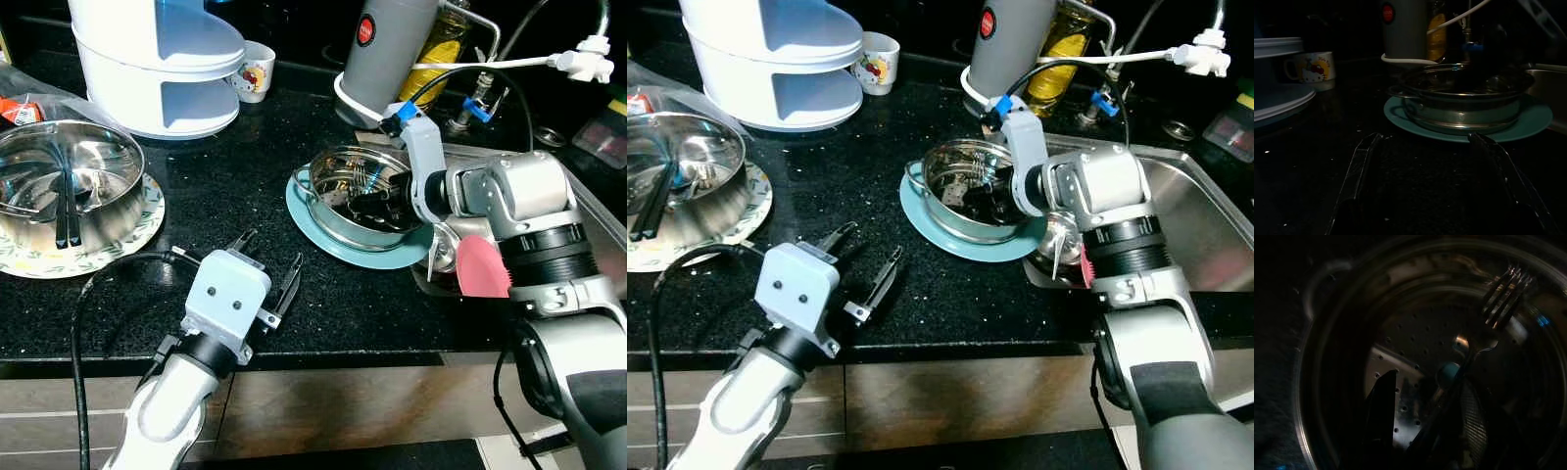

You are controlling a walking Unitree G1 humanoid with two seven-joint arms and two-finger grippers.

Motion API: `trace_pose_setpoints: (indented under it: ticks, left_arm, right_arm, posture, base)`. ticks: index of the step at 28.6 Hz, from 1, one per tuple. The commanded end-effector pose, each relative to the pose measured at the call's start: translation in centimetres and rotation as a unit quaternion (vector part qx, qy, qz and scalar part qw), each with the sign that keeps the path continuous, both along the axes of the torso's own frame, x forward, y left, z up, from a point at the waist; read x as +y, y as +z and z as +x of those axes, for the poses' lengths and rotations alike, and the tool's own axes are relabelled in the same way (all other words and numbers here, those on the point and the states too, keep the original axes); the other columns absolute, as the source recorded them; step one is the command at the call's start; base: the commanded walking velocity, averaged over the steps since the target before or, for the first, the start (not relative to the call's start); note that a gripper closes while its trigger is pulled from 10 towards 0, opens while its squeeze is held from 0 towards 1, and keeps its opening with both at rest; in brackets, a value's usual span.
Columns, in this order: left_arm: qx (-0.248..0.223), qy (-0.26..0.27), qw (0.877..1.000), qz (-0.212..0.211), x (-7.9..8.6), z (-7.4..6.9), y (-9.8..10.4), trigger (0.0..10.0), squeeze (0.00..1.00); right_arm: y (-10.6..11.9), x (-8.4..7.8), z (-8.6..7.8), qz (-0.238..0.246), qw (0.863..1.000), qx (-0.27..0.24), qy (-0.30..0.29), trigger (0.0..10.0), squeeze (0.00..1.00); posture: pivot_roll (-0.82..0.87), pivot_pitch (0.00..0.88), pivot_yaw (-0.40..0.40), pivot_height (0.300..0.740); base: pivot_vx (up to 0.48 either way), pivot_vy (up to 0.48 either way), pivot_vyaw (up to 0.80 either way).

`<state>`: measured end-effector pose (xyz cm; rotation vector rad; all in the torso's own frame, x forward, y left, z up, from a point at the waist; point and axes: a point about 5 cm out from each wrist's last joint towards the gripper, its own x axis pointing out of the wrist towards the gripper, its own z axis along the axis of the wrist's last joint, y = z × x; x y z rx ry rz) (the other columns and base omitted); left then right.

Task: Kitchen organization

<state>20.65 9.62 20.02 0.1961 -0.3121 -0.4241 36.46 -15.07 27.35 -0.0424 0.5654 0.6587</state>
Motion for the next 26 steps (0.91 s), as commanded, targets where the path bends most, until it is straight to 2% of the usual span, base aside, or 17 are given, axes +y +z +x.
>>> trace_pose_setpoints:
  ticks: [1,10,12,13,14,15,18,19,21,22,25,26]
  left_arm:
    - [0.006,-0.015,1.000,-0.005,-0.6,0.0,-0.2,10.0,0.00]
    - [0.006,-0.022,1.000,-0.005,-0.7,0.0,-0.2,10.0,0.00]
    - [0.007,-0.027,1.000,-0.006,-0.9,0.1,-0.2,10.0,0.00]
    - [0.007,-0.027,1.000,-0.006,-0.9,0.1,-0.2,10.0,0.00]
    - [0.007,-0.030,1.000,-0.006,-0.9,0.1,-0.2,10.0,0.00]
    - [0.008,-0.033,0.999,-0.006,-1.0,0.2,-0.2,10.0,0.00]
    - [0.008,-0.034,0.999,-0.006,-1.0,0.2,-0.2,10.0,0.00]
    - [0.008,-0.037,0.999,-0.005,-1.0,0.2,-0.2,10.0,0.00]
    - [0.008,-0.037,0.999,-0.005,-1.0,0.2,-0.2,10.0,0.00]
    - [0.007,-0.039,0.999,-0.005,-1.1,0.3,-0.1,10.0,0.00]
    - [0.006,-0.041,0.999,-0.006,-1.1,0.3,-0.1,10.0,0.00]
    - [0.004,-0.043,0.999,-0.006,-1.2,0.4,0.1,10.0,0.00]
  right_arm:
    - [1.5,-0.3,-0.1,0.024,0.999,-0.024,0.001,0.0,0.00]
    - [3.0,-1.6,-0.6,0.079,0.995,-0.054,-0.007,0.0,0.00]
    - [4.8,-2.1,-1.0,0.140,0.981,-0.131,0.008,0.0,0.00]
    - [4.8,-2.1,-1.0,0.140,0.981,-0.131,0.008,0.0,0.00]
    - [5.7,-2.4,-1.1,0.175,0.970,-0.171,0.007,0.0,0.00]
    - [6.2,-2.9,-1.0,0.185,0.961,-0.205,-0.009,0.0,0.00]
    - [6.3,-3.2,-1.0,0.188,0.956,-0.223,-0.023,0.0,0.00]
    - [6.3,-3.9,-0.6,0.201,0.950,-0.233,-0.055,0.0,0.00]
    - [6.3,-3.9,-0.6,0.201,0.950,-0.233,-0.055,0.0,0.00]
    - [6.3,-4.4,-0.4,0.210,0.945,-0.240,-0.078,0.0,0.00]
    - [5.9,-5.0,-0.2,0.210,0.941,-0.243,-0.106,0.0,0.00]
    - [5.3,-5.3,0.0,0.195,0.941,-0.244,-0.127,0.0,0.00]
  posture:
    - [0.09,0.040,-0.227,0.740]
    - [0.09,0.030,-0.221,0.740]
    - [0.09,0.028,-0.219,0.740]
    - [0.09,0.028,-0.219,0.740]
    - [0.09,0.027,-0.216,0.740]
    - [0.09,0.025,-0.213,0.740]
    - [0.09,0.025,-0.213,0.740]
    - [0.09,0.026,-0.211,0.740]
    - [0.09,0.026,-0.211,0.740]
    - [0.10,0.025,-0.210,0.740]
    - [0.10,0.028,-0.209,0.740]
    - [0.10,0.029,-0.206,0.740]
  base:
    - [0.000,0.000,0.00]
    - [0.000,0.000,0.00]
    - [0.000,0.000,0.00]
    - [0.000,0.000,0.00]
    - [0.000,0.000,0.00]
    - [0.000,0.000,0.00]
    - [0.000,0.000,0.00]
    - [0.000,0.000,-0.78]
    - [0.000,0.000,-0.78]
    - [0.000,0.000,-0.78]
    - [0.000,0.000,-0.79]
    - [0.000,0.000,-0.79]
